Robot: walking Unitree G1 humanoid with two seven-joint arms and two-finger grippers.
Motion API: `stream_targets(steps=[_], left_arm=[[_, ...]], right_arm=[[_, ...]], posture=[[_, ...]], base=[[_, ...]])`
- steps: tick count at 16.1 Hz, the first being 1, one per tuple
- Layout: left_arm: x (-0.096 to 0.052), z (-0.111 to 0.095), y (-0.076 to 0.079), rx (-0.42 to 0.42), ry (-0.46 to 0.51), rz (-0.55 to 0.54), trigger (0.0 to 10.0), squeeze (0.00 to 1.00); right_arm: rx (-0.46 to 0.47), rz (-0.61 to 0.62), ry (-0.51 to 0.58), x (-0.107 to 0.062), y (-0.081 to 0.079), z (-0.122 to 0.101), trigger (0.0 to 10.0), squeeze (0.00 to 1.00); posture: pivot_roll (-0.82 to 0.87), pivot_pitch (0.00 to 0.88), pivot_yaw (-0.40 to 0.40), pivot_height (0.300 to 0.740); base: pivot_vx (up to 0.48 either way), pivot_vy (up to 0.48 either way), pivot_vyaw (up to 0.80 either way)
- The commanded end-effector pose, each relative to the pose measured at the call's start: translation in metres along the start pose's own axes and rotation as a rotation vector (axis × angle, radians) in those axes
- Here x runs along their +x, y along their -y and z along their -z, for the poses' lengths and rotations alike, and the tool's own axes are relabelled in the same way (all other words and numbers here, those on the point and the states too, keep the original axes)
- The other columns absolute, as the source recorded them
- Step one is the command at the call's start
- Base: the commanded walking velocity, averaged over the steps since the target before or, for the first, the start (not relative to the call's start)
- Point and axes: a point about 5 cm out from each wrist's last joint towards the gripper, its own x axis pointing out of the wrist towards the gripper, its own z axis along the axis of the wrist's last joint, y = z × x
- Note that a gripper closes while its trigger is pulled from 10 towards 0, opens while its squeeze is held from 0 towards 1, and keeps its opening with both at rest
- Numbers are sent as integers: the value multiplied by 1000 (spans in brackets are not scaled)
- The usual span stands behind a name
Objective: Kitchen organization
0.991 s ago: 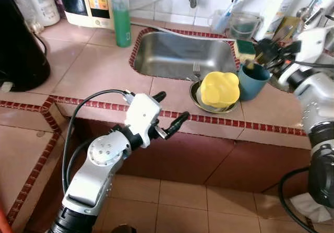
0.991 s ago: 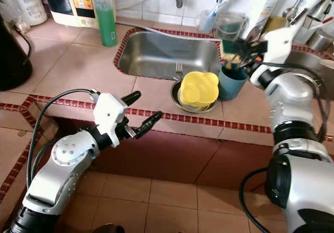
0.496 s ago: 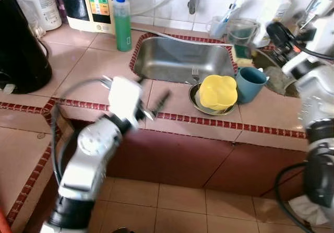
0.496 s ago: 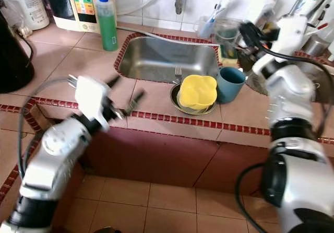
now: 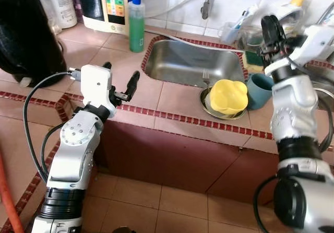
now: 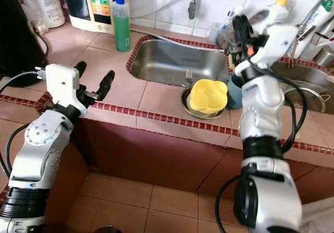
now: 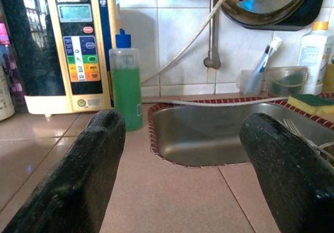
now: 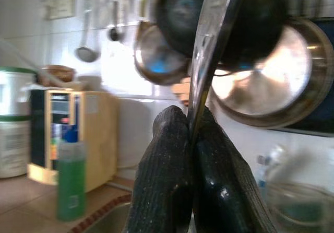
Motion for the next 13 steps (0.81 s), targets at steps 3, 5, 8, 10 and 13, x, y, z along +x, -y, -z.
stream_targets(steps=[3,5,8,10,13], left_arm=[[-1,3,0,-31,-4,9,10000,0],[-3,5,0,-54,-7,12,10000,0],[-4,7,1,-49,-19,20,10000,0],[-4,8,2,-53,-23,28,10000,0],[-3,8,2,-56,-20,51,10000,0]], right_arm=[[-36,53,-48,-22,-1,10,10000,0],[-77,52,-47,-33,-8,11,10000,0],[-75,65,-46,-41,-19,12,10000,0],[-88,60,-62,-48,-31,13,10000,0],[-86,52,-75,-51,-36,15,10000,0]], posture=[[51,0,-83,732],[43,0,-79,732],[35,0,-72,732],[34,0,-69,732],[31,0,-67,732]], base=[[0,0,0],[0,0,0],[0,0,0],[0,0,0],[0,0,0]])
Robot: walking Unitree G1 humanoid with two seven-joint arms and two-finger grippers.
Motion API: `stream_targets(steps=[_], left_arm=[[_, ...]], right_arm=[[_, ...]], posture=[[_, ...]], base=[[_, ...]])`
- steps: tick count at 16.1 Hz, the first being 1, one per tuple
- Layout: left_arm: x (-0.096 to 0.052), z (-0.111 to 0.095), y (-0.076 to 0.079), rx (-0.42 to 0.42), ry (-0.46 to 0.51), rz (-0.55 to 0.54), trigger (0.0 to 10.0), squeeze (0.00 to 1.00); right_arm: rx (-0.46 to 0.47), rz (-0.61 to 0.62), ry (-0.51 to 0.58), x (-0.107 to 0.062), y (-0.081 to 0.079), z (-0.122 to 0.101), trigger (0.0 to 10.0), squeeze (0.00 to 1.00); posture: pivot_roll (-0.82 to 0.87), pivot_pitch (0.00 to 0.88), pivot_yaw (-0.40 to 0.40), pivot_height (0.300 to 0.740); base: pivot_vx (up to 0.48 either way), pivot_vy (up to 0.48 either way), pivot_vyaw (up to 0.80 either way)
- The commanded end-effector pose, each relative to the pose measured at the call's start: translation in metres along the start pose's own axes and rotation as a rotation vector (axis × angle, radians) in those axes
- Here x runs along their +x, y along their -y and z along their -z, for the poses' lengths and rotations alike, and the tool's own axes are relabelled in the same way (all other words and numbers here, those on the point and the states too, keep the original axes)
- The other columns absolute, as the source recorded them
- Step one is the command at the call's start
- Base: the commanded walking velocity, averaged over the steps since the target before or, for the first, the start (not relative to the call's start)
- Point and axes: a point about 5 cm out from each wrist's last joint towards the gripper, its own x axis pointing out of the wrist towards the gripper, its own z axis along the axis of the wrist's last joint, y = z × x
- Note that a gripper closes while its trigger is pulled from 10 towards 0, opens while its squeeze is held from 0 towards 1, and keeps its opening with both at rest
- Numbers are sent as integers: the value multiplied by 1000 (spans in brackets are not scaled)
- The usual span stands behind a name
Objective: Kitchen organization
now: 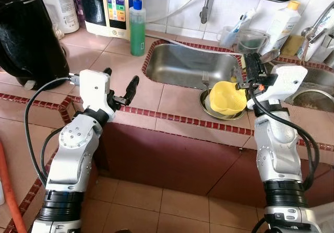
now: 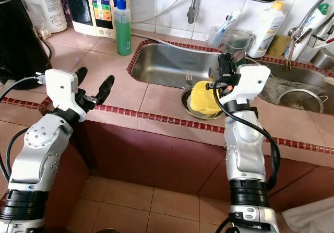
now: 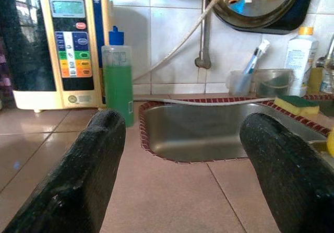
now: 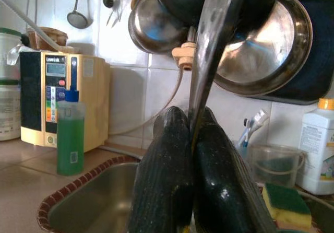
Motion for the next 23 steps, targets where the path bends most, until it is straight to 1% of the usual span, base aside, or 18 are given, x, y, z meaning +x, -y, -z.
stream_targets(steps=[1,2,4,6,8,12,23], left_arm=[[2,0,3,-4,-2,21,10000,0],[2,-2,6,-8,18,41,10000,0],[1,-1,10,-32,14,59,10000,0],[1,1,16,-42,13,79,10000,0],[1,2,19,-48,12,87,10000,0],[2,2,20,-52,12,96,10000,0],[2,2,21,-59,13,96,10000,0]], right_arm=[[-14,8,24,2,1,-8,10000,0],[-18,12,19,3,2,-10,10000,0],[-26,13,16,3,3,-11,10000,0],[-36,14,18,4,6,-13,10000,0],[-44,13,17,5,8,-14,10000,0],[-55,11,13,6,11,-16,10000,0],[-61,3,8,7,12,-17,10000,0]], posture=[[31,0,-69,732],[29,0,-70,732],[25,0,-72,732],[23,0,-74,732],[21,0,-75,732],[19,0,-77,732],[18,0,-86,732]], base=[[0,0,0],[259,0,0],[336,0,0],[416,0,0],[424,0,0],[419,0,0],[415,0,0]])
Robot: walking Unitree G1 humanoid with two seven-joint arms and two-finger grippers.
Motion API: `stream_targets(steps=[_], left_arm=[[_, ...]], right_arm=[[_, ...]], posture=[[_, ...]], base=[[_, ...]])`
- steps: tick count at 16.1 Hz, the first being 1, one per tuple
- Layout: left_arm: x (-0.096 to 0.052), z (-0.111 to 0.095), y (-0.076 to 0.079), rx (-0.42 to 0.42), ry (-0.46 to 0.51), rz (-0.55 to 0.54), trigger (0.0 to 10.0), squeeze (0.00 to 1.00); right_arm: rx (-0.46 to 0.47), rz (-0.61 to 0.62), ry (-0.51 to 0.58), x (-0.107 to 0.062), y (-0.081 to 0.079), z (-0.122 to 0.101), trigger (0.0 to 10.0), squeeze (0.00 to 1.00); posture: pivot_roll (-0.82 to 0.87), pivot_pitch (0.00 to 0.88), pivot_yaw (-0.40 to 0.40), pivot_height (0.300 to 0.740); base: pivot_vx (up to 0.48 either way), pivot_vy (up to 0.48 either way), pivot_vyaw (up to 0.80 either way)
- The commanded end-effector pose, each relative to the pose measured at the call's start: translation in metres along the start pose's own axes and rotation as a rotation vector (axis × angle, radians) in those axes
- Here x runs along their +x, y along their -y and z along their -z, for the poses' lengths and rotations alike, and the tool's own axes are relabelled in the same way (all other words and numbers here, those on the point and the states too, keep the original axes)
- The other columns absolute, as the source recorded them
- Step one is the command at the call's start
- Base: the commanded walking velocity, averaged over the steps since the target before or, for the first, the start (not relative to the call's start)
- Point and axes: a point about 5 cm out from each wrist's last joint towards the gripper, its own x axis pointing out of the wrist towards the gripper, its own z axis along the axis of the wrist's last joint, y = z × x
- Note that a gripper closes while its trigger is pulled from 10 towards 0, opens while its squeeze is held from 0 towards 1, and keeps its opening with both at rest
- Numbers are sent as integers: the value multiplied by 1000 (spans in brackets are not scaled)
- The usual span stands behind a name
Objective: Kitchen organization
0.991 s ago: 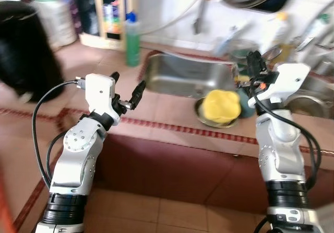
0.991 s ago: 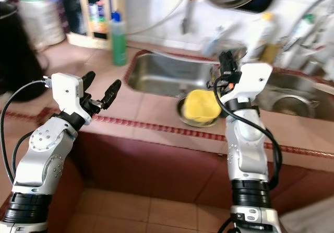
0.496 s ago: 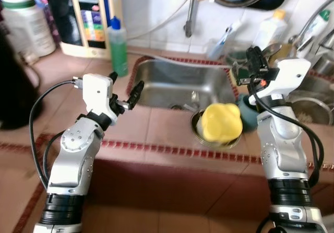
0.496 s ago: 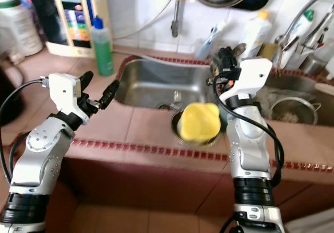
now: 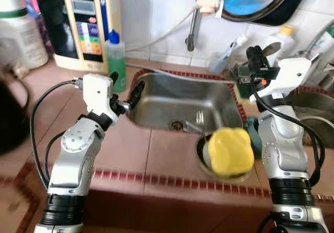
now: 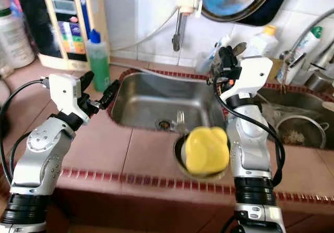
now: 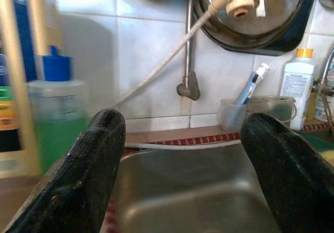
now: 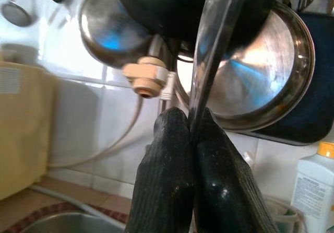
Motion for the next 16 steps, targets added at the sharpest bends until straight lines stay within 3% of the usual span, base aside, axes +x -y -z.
stream_targets(steps=[1,5,7,11,16], left_arm=[[4,-1,9,-4,4,33,10000,0],[4,-2,11,-7,8,39,10000,0],[4,-4,13,-25,27,46,10000,0],[2,-11,27,52,1,125,10000,0],[-1,-20,36,108,-20,194,10000,0]], right_arm=[[-18,27,10,0,11,-5,10000,0],[-20,27,5,1,12,-5,10000,0],[-13,28,-6,0,12,-4,10000,0],[-37,119,-162,6,39,7,10000,0],[-33,93,-204,13,52,5,10000,0]], posture=[[18,0,-86,732],[16,0,-88,732],[16,0,-88,732],[18,0,-85,732],[22,0,-76,732]], base=[[398,0,0],[381,0,0],[0,0,0],[0,0,0],[0,0,0]])
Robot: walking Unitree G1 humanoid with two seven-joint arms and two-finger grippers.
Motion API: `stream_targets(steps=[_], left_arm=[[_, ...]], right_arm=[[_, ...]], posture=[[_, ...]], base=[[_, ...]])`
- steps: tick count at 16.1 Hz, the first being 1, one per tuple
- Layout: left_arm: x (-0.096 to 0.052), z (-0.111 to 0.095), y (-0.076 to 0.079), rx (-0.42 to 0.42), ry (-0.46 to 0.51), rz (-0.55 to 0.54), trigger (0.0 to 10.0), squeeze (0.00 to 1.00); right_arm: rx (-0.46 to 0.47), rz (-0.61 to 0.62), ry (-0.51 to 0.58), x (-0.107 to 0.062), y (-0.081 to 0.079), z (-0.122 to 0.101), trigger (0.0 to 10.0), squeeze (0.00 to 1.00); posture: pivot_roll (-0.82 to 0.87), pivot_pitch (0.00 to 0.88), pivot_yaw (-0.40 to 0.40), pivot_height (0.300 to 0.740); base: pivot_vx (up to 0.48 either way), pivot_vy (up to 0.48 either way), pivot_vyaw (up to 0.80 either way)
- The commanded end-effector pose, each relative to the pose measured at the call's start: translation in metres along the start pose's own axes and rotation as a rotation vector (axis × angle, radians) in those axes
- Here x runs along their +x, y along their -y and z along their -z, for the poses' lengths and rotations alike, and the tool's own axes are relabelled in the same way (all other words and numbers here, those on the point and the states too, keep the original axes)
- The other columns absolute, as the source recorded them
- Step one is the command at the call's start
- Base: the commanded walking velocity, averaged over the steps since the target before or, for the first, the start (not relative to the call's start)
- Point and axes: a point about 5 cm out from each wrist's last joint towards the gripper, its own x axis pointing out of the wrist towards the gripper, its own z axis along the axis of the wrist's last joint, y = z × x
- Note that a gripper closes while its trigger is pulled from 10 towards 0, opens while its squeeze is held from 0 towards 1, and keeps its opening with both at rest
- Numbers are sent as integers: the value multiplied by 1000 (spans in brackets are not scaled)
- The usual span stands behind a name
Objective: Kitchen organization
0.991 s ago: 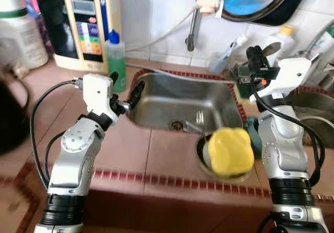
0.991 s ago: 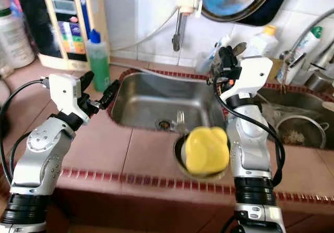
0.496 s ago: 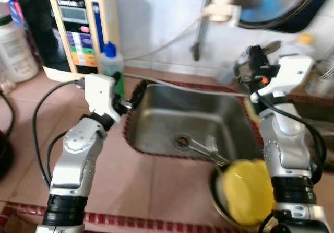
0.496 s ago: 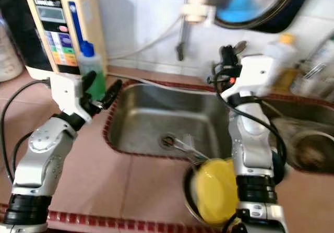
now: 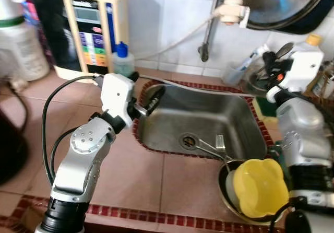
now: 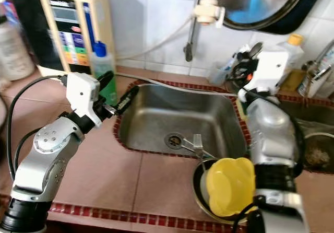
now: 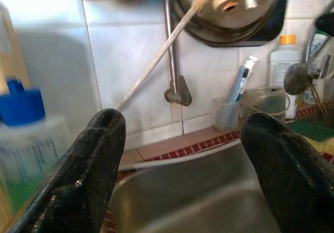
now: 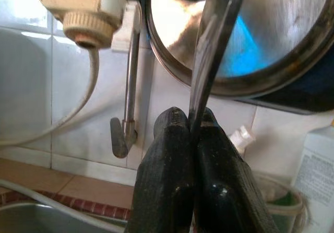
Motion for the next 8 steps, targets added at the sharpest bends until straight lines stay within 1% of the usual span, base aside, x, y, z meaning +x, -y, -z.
stream_targets(steps=[1,5,6,8], left_arm=[[0,1,5,1,-23,31,10000,0],[2,-3,23,32,-42,127,10000,0],[3,-2,30,35,-51,152,10000,0],[4,2,38,30,-83,172,10000,0]], right_arm=[[10,5,-5,3,5,-3,10000,0],[13,-21,-73,11,11,3,10000,0],[6,-27,-83,14,13,4,10000,0],[23,-28,-103,18,14,7,10000,0]], posture=[[23,0,-73,732],[21,39,-58,732],[20,49,-54,732],[17,70,-41,732]], base=[[0,0,0],[0,0,0],[0,0,0],[0,0,0]])
